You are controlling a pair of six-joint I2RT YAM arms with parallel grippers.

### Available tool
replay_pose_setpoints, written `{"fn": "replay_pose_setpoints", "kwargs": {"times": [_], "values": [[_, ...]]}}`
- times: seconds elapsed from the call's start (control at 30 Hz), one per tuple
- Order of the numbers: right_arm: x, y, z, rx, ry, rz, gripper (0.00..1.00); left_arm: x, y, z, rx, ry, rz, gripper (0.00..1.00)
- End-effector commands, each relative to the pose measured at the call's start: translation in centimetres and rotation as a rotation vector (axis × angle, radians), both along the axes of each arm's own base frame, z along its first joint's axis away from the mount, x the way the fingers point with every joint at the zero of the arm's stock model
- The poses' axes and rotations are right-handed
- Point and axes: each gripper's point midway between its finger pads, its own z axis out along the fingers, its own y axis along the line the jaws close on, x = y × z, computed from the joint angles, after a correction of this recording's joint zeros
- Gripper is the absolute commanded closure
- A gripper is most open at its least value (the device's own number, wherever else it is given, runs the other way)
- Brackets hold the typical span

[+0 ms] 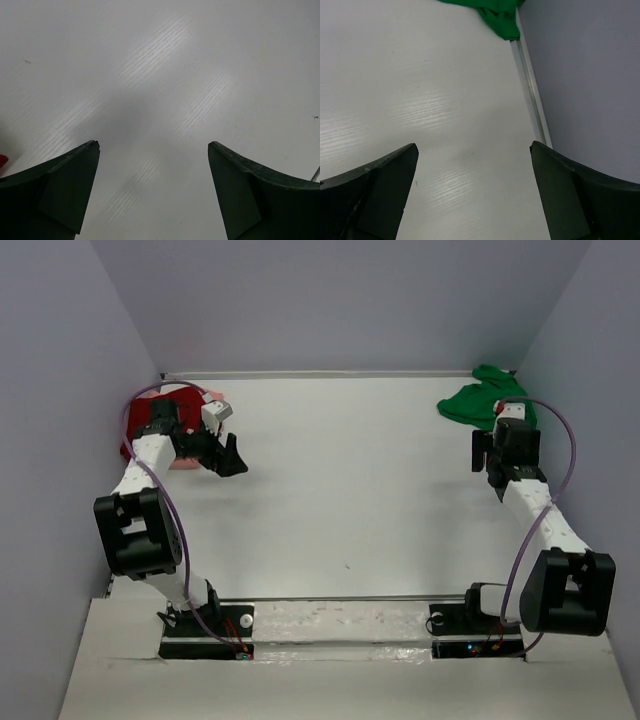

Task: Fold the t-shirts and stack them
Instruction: Grab the tshirt from the pile

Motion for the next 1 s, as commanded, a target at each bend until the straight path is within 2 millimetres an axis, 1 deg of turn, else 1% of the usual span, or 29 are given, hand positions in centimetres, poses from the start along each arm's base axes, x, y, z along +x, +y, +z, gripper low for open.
{"fn": "replay_pose_setpoints", "kwargs": {"times": [0.0,0.03,0.07,0.1,0.13,0.17,0.23,0.3,0.33,0.47,0.57,0.6,0.67,0.7,0.73,0.77,0.8,0.83,0.87,0.9,0.93,0.97], "values": [[0.8,2.0,0.7,0.057,-0.007,0.12,0.0,0.9,1.3,3.1,0.055,-0.123,0.118,0.01],[0.7,1.9,0.5,0.044,0.005,0.122,0.0,1.2,1.9,2.8,0.079,-0.13,0.171,0.01],[0.6,1.6,0.1,0.023,0.025,0.123,0.0,1.0,2.2,3.6,0.093,-0.159,0.195,0.01],[0.6,1.6,-0.5,0.02,0.043,0.127,0.0,0.9,2.5,3.4,0.114,-0.166,0.215,0.01],[0.8,1.5,-0.6,0.016,0.051,0.13,0.0,0.7,2.7,4.0,0.128,-0.19,0.224,0.01],[0.8,1.4,-0.6,0.015,0.056,0.122,0.0,0.5,2.9,4.2,0.138,-0.196,0.234,0.01],[0.8,1.2,-0.4,0.012,0.055,0.103,0.0,0.3,3.3,4.1,0.161,-0.19,0.257,0.01],[0.8,1.3,-0.6,0.019,0.058,0.114,0.0,0.1,3.7,4.2,0.177,-0.186,0.278,0.01],[0.9,1.4,-0.5,0.02,0.052,0.112,0.0,-0.1,3.7,4.4,0.179,-0.189,0.28,0.01],[1.3,1.1,0.0,0.019,0.041,0.095,0.0,-0.5,4.1,4.1,0.197,-0.183,0.309,0.01],[2.0,0.3,0.9,-0.005,0.029,0.052,0.0,-0.7,4.5,3.7,0.216,-0.191,0.335,0.01],[2.7,0.2,2.1,-0.013,0.007,0.055,0.0,-0.7,4.6,3.6,0.216,-0.187,0.349,0.01],[3.5,0.2,2.8,-0.031,0.004,0.077,0.0,-0.5,5.1,4.1,0.23,-0.203,0.388,0.01],[4.6,0.4,3.3,-0.03,-0.002,0.101,0.0,-0.2,5.7,4.3,0.242,-0.222,0.43,0.01],[5.0,0.0,3.5,-0.037,0.006,0.106,0.0,-0.2,6.0,5.1,0.25,-0.254,0.456,0.01],[5.8,0.4,3.6,-0.029,0.006,0.133,0.0,-0.2,6.3,5.3,0.258,-0.271,0.477,0.01],[6.2,-0.1,3.7,-0.028,0.01,0.132,0.0,-0.2,6.7,5.7,0.269,-0.291,0.496,0.01],[7.5,0.1,4.0,-0.028,0.008,0.155,0.0,-0.1,7.4,5.7,0.291,-0.305,0.534,0.01],[8.1,0.0,4.2,-0.016,0.002,0.167,0.0,-0.3,7.5,6.3,0.296,-0.327,0.542,0.01],[8.7,-0.5,4.4,-0.014,-0.004,0.162,0.0,-0.5,7.6,6.0,0.301,-0.328,0.544,0.01],[9.5,-0.5,4.5,-0.013,-0.004,0.167,0.01,-0.6,7.6,6.1,0.303,-0.333,0.547,0.01],[11.1,-1.2,5.2,-0.017,-0.014,0.159,0.07,-0.7,7.7,6.2,0.3,-0.337,0.551,0.01]]}}
